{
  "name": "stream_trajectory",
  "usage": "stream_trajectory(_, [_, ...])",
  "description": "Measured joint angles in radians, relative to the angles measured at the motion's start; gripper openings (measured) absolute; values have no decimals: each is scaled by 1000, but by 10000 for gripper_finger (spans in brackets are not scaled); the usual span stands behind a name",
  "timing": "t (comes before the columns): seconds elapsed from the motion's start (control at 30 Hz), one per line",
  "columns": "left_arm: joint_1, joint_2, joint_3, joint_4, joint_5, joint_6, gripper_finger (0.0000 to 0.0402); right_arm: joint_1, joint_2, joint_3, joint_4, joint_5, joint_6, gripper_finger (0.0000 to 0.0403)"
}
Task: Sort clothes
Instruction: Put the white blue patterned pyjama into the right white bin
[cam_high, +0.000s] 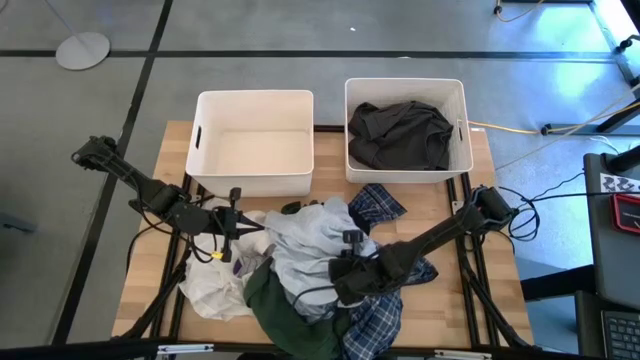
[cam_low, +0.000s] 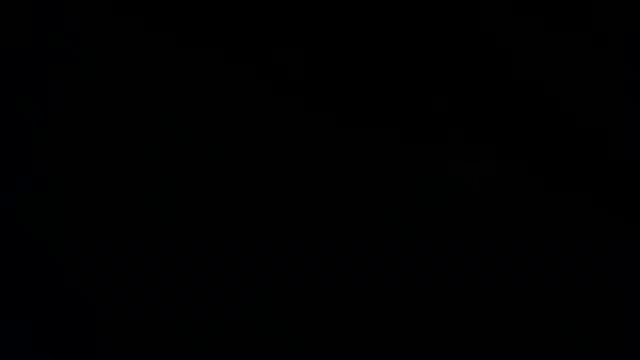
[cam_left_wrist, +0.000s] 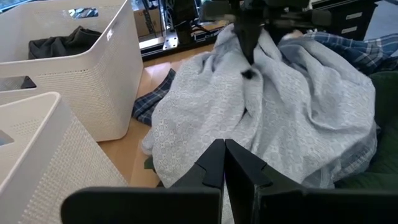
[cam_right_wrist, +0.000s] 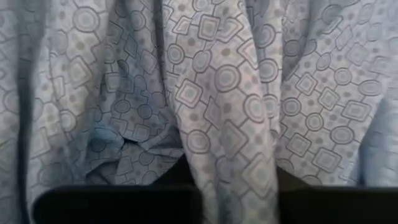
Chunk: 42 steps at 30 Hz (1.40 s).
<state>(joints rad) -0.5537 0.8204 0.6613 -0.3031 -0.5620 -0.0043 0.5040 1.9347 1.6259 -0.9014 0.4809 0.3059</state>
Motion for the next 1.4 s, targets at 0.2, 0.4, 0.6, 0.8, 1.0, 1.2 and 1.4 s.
stream_trajectory(0.2, [0,0,0,0,0,1,1,0,0,104,-134,101,3,31])
stream_trajectory(0.4, [0,0,0,0,0,0,1,0,0,206,-221,171,4,52])
stream_trajectory(0.6, [0,0,0,0,0,0,1,-1,0,296,-338,279,15,30])
stream_trajectory(0.8, [0,0,0,0,0,0,1,-1,-2,390,-465,427,60,48])
stream_trajectory(1.0, [0,0,0,0,0,0,1,-1,-2,506,-541,516,60,39])
stream_trajectory(1.2, [0,0,0,0,0,0,1,-10,-2,628,-618,599,57,44])
stream_trajectory(1.4, [0,0,0,0,0,0,1,-35,-2,731,-668,666,33,43])
